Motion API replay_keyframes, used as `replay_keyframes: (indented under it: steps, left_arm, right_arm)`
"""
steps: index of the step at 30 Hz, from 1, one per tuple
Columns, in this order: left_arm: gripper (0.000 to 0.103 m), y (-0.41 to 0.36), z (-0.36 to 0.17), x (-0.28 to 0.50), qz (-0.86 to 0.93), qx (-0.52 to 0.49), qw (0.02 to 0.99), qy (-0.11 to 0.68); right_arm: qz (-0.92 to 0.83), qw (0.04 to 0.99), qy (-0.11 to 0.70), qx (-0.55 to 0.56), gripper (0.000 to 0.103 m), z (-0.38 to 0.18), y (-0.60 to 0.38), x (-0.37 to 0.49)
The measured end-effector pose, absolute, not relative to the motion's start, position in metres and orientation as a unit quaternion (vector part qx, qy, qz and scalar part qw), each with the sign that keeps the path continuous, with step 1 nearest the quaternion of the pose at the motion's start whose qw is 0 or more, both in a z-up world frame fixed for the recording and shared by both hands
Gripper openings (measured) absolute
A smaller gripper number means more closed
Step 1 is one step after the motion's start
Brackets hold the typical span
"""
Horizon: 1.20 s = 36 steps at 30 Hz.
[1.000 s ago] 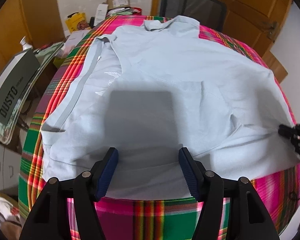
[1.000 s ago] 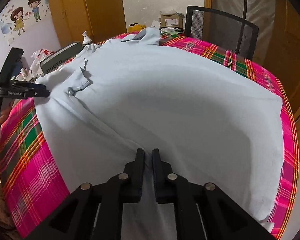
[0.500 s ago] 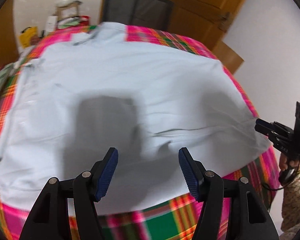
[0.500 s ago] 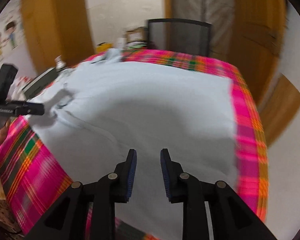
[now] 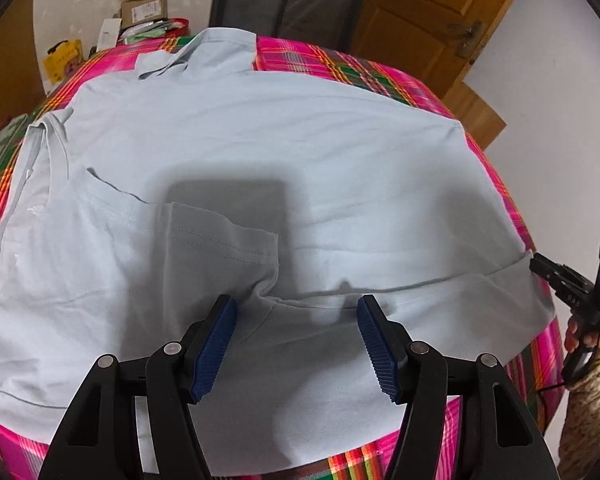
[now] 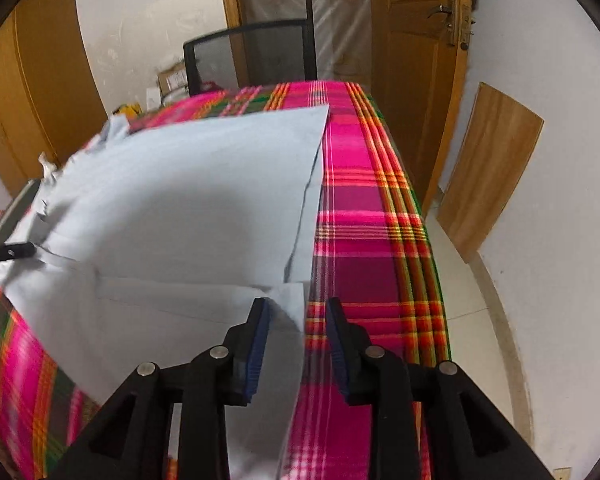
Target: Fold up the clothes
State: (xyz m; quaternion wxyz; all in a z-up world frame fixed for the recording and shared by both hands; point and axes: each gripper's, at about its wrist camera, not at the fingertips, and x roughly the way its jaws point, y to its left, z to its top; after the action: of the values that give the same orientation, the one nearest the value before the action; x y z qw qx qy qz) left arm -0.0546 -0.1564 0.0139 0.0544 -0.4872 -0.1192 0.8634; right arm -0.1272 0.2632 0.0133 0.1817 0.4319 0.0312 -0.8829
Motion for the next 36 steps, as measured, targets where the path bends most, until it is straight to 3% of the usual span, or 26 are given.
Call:
replay_keyframes:
  steps: [3,5,18,20,25,27,28,29,36]
  left_arm:
    - [0.065,-0.154,0.013,-0.055,0.863,-0.489,0.049,-0.115]
    - [0.065,-0.154,0.013,-0.056,0.863,-0.488,0.048,-0.120]
    - [0.065,-0.152,0.013,-0.055,0.868,-0.481,0.041,-0.120]
    - [0.065,-0.152,0.013,-0.055,0.867,-0.481,0.040,-0.120]
    - [0.066,-0.152,0.012,-0.055,0.868,-0.481,0.040,-0.119]
    - [0.066,-0.152,0.012,-0.055,0.868,-0.480,0.039,-0.118]
    - [0.066,-0.151,0.012,-0.055,0.868,-0.480,0.039,-0.118]
    - [0.066,-0.151,0.012,-0.055,0.868,-0.480,0.039,-0.118]
    - [0.066,-0.150,0.012,-0.055,0.870,-0.479,0.038,-0.114]
  right_arm:
    - [-0.881,0.200,0.006,0.429,0.027,0.010,0.265,-0.131]
    - [-0.880,0.214,-0.010,0.423,0.001,0.011,0.268,-0.130]
    - [-0.892,0.183,-0.087,0.405,0.004,0.020,0.301,-0.126]
    - [-0.885,0.189,-0.098,0.414,0.015,0.015,0.304,-0.129]
    - [-0.870,0.210,-0.103,0.433,0.024,0.006,0.297,-0.137]
    - [-0.873,0.212,-0.098,0.428,0.022,0.007,0.295,-0.135]
    - [-0.875,0.213,-0.094,0.423,0.005,0.008,0.294,-0.134]
    - [-0.881,0.208,-0.087,0.416,0.001,0.010,0.293,-0.132]
    - [-0.890,0.173,-0.066,0.416,0.001,0.009,0.293,-0.136]
